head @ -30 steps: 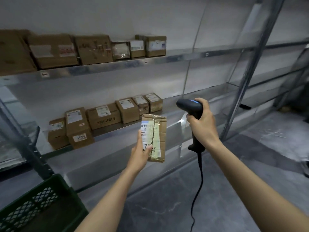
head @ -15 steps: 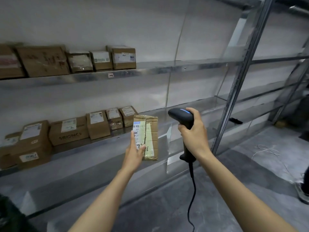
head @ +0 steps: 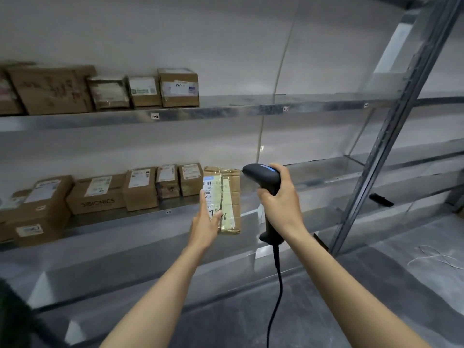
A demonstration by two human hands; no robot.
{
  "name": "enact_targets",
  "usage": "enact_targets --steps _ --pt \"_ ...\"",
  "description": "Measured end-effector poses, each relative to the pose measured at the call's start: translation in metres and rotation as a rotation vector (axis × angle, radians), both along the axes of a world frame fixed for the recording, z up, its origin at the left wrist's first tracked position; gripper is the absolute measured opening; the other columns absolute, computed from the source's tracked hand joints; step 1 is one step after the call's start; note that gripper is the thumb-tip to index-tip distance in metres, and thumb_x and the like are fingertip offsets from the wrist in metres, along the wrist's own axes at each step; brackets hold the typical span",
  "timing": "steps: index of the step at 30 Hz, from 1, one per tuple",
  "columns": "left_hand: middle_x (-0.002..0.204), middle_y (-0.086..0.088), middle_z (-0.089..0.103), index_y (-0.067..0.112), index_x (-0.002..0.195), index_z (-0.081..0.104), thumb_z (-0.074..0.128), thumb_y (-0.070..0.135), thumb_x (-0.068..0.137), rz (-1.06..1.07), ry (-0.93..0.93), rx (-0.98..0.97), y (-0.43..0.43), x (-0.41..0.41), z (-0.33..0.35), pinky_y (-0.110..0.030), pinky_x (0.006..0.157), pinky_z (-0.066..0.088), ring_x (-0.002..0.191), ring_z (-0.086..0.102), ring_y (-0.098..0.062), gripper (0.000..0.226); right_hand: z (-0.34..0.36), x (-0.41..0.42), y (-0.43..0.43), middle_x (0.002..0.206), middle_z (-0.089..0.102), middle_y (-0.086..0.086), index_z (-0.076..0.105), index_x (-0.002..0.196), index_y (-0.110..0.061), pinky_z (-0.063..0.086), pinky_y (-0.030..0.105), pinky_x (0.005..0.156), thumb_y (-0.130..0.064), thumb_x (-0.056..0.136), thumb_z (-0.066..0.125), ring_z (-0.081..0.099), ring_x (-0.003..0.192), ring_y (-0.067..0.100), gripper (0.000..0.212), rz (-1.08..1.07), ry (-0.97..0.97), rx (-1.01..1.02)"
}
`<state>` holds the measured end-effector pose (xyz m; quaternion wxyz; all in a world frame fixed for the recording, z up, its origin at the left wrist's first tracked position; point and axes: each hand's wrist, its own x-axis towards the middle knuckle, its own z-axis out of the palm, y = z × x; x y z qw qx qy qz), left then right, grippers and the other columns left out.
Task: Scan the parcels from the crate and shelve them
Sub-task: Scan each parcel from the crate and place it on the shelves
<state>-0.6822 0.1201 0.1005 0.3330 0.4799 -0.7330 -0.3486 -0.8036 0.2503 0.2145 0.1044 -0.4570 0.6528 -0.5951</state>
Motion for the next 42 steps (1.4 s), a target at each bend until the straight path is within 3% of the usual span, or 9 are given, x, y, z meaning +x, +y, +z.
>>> enact_targets --steps 4,10,20,25,34,39,42 --pt "0.137 -0.011 0.053 0.033 0.151 -0.011 0.046 0.031 0.099 0.009 -0.005 -0.007 -0.03 -0.017 0.001 -0.045 0.098 0.046 0.115 0.057 -0.03 0.076 -0.001 -0.016 -0.027 0.092 0.052 -0.024 0.045 0.123 -0.032 0.037 0.0 0.058 -0.003 0.086 0.056 0.052 0.075 -0.016 0.048 0.024 0.009 -0.008" --pt "0.14 -0.008 0.05 0.034 0.152 -0.006 0.046 0.029 0.099 0.031 0.038 -0.038 -0.075 -0.035 0.001 -0.036 0.096 0.043 0.117 0.055 -0.028 0.075 0.0 -0.037 -0.071 0.091 0.054 -0.022 0.046 0.119 -0.035 0.037 0.0 0.057 -0.001 0.085 0.055 0.052 0.073 -0.015 0.049 0.039 0.011 -0.004" --pt "0.149 -0.006 0.04 0.036 0.15 -0.011 0.044 0.033 0.1 0.102 0.013 -0.031 -0.107 -0.055 0.006 -0.043 0.104 0.039 0.128 0.047 -0.03 0.075 -0.003 -0.065 -0.113 0.092 0.057 -0.015 0.045 0.121 -0.035 0.039 0.002 0.059 -0.004 0.086 0.055 0.056 0.078 -0.001 0.048 0.104 0.016 0.026" --pt "0.15 -0.009 0.038 0.038 0.149 -0.013 0.044 0.034 0.1 0.164 0.005 -0.025 -0.105 -0.073 0.005 -0.047 0.104 0.04 0.128 0.046 -0.031 0.076 -0.009 -0.081 -0.12 0.095 0.058 -0.011 0.046 0.121 -0.032 0.038 -0.001 0.06 -0.001 0.086 0.056 0.055 0.079 -0.012 0.049 0.196 0.02 0.048" --pt "0.147 -0.008 0.043 0.036 0.15 -0.01 0.046 0.029 0.099 0.239 0.04 -0.015 -0.098 -0.11 -0.004 -0.039 0.099 0.041 0.127 0.048 -0.03 0.077 -0.017 -0.108 -0.128 0.087 0.056 -0.02 0.048 0.116 -0.033 0.038 0.0 0.056 -0.003 0.086 0.056 0.053 0.074 -0.016 0.042 0.308 0.043 0.07" --pt "0.146 -0.008 0.043 0.034 0.151 -0.009 0.046 0.029 0.099 0.252 0.032 0.001 -0.099 -0.117 -0.014 -0.029 0.087 0.037 0.126 0.048 -0.031 0.076 -0.029 -0.109 -0.13 0.096 0.06 -0.008 0.049 0.122 -0.029 0.037 0.0 0.059 -0.002 0.084 0.056 0.055 0.078 -0.008 0.048 0.31 0.043 0.122" --pt "0.146 -0.01 0.042 0.033 0.151 -0.008 0.046 0.03 0.099 0.247 0.018 0.004 -0.1 -0.118 -0.017 -0.034 0.092 0.04 0.127 0.046 -0.033 0.076 -0.032 -0.108 -0.132 0.098 0.06 -0.007 0.049 0.121 -0.03 0.036 -0.001 0.059 -0.002 0.083 0.057 0.054 0.08 -0.004 0.048 0.313 0.041 0.133"
